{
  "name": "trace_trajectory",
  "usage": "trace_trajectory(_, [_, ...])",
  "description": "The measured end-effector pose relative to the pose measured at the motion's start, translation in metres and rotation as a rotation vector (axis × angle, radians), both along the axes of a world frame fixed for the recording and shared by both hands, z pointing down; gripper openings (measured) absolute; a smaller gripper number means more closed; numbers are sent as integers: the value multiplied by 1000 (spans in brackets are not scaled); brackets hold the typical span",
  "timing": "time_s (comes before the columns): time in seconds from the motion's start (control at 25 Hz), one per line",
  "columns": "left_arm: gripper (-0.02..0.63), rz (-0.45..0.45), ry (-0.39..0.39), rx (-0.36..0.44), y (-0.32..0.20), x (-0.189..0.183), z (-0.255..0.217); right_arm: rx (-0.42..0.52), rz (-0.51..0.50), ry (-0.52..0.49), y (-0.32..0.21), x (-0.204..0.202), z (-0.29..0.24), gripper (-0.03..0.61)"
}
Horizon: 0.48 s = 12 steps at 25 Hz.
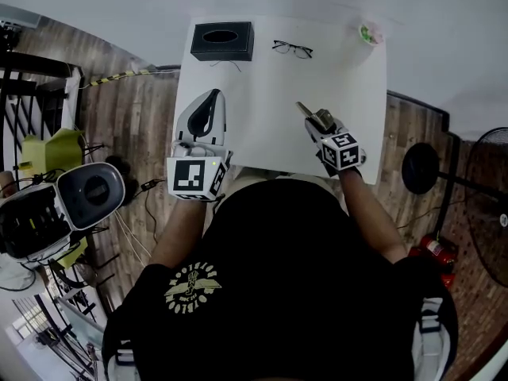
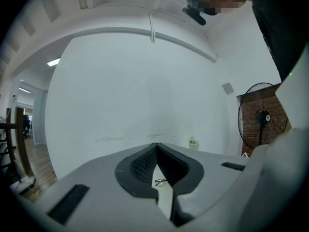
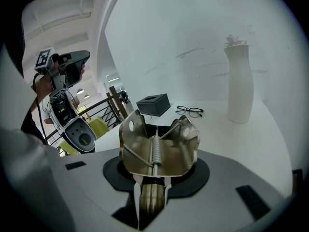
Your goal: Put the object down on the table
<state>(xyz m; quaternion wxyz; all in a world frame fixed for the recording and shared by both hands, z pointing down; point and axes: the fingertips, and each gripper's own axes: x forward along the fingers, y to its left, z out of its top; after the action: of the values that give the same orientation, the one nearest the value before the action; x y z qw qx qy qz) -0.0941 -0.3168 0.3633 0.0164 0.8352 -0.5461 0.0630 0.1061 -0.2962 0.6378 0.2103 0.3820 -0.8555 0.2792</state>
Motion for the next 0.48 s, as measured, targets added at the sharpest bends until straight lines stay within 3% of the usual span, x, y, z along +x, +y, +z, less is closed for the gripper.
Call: trace_trajectory(0.48, [8,21,-1,-16,-18,-6,7,-82,-6,38,-7,-9,42,100])
